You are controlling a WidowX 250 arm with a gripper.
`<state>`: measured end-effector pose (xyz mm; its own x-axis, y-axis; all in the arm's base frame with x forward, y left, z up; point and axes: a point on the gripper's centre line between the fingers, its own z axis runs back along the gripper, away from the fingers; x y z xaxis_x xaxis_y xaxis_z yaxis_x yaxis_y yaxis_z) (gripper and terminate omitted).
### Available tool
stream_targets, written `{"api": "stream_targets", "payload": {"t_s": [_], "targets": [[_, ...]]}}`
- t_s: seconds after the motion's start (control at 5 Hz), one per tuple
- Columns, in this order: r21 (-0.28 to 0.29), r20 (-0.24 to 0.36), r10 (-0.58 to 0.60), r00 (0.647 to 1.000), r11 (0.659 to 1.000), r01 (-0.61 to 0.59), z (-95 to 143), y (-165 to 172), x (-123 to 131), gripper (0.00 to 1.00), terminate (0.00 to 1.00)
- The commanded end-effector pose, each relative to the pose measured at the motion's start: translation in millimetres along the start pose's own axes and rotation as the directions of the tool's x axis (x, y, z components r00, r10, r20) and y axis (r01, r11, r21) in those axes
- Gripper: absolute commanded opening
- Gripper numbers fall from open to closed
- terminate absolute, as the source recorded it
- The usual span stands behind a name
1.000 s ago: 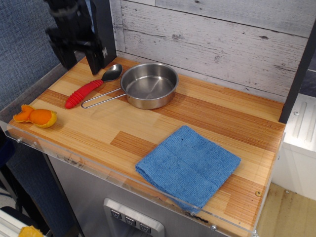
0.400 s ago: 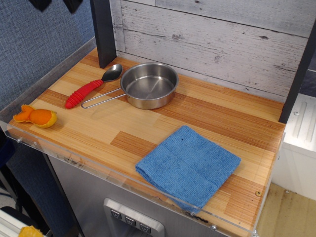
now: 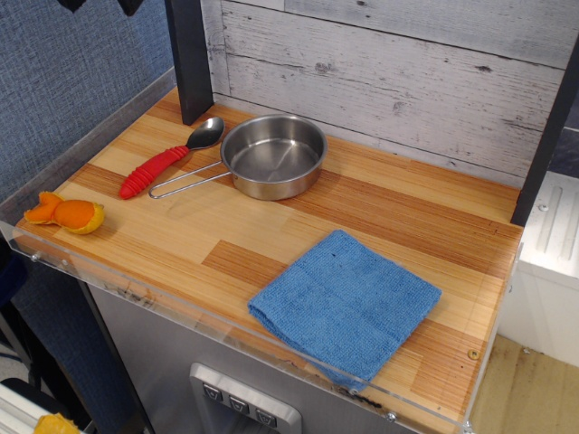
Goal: Move the red spoon to the left of the metal pot.
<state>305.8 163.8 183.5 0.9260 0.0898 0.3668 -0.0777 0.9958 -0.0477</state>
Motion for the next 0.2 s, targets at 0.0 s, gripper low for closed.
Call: {"api": "stream_targets", "payload": {"t_s": [0.0], "targets": [[0.029,0.050,-0.006,0.999,1.000,0.004,22.5,2.9,-4.4,1.00,1.00]]}}
